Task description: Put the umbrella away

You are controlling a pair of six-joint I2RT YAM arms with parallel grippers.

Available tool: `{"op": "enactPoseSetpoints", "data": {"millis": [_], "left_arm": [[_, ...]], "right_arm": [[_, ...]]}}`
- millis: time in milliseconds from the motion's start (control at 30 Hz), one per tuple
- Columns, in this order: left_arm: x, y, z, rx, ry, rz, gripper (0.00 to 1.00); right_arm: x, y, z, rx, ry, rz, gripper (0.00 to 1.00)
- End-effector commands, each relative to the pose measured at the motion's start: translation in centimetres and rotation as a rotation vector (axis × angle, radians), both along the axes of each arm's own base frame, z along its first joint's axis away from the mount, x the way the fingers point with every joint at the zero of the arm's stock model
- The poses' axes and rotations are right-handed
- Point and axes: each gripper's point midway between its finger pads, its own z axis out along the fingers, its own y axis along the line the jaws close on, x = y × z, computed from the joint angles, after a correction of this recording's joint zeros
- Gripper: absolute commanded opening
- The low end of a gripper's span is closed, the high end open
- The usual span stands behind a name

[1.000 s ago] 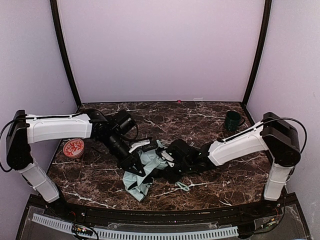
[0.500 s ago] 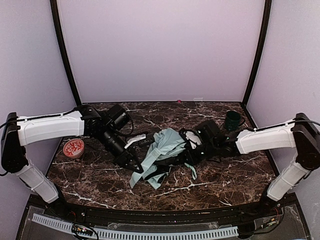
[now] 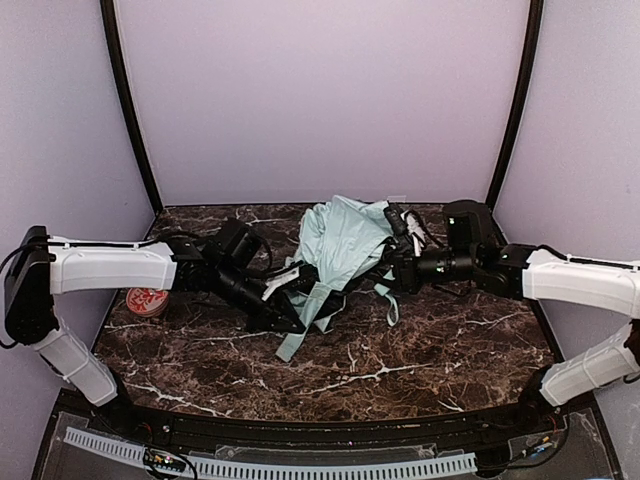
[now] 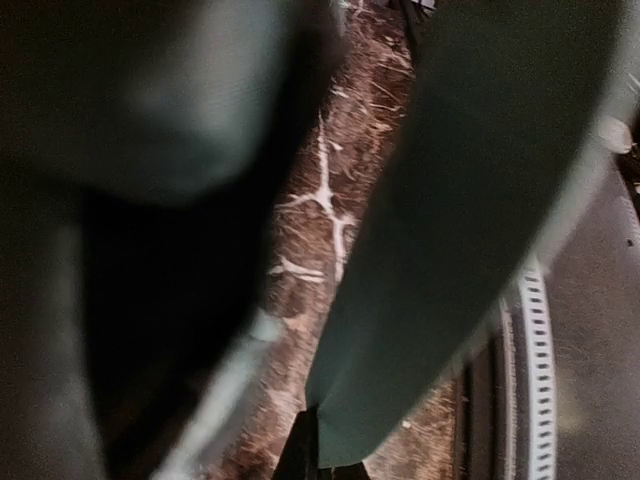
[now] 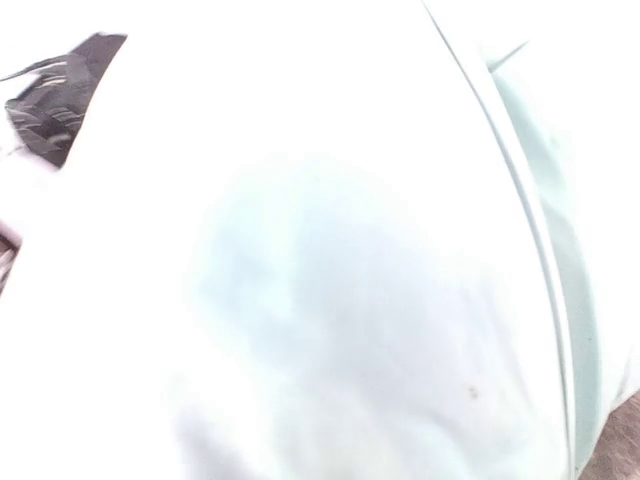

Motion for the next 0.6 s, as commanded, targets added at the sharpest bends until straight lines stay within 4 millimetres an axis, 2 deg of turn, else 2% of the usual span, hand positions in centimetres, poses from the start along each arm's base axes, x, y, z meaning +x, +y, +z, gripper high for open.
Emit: {"op": "enactPoseSetpoints", "data": {"millis": [0,133,233,267,333,467,567], "left_arm": [[5.8,-1.1,-0.2,-0.085,-0.293,0.1,0.0],[6.8,-2.1,0.6,-0.212,-0.446,0.057,0.0],[6.7,-3.2,1.4,-0.284,-0.452,-0.002,0.0],[6.1,-3.6,2.1,-0.297,-0.421,-0.049,0.0],[3.4,-4.0,4.3,-0.356,-0.319,-0.175,0.0],[-1.1,-2.7,8.0,-0.443,-0.226,-0.311,0.0],[-2.9,-1.5,10.9,-0.486,-0.207,-0.341,0.0]], "right_arm": [[-3.7,1.6,7.5,0.171,-0.149,0.272,0.0],[-5.1,1.3,7.5,0.143,-0.161,0.348,0.0],[-5.4,1.0,7.4,0.113,-0.194,0.367,0.0],[-4.8,0.8,7.2,0.085,-0.195,0.341,0.0],[-3.4,0.2,7.0,0.055,-0.162,0.299,0.0],[-0.2,-2.1,6.3,0.041,-0.119,0.193,0.0],[1.2,-2.7,3.3,-0.033,-0.086,0.148,0.0]]}}
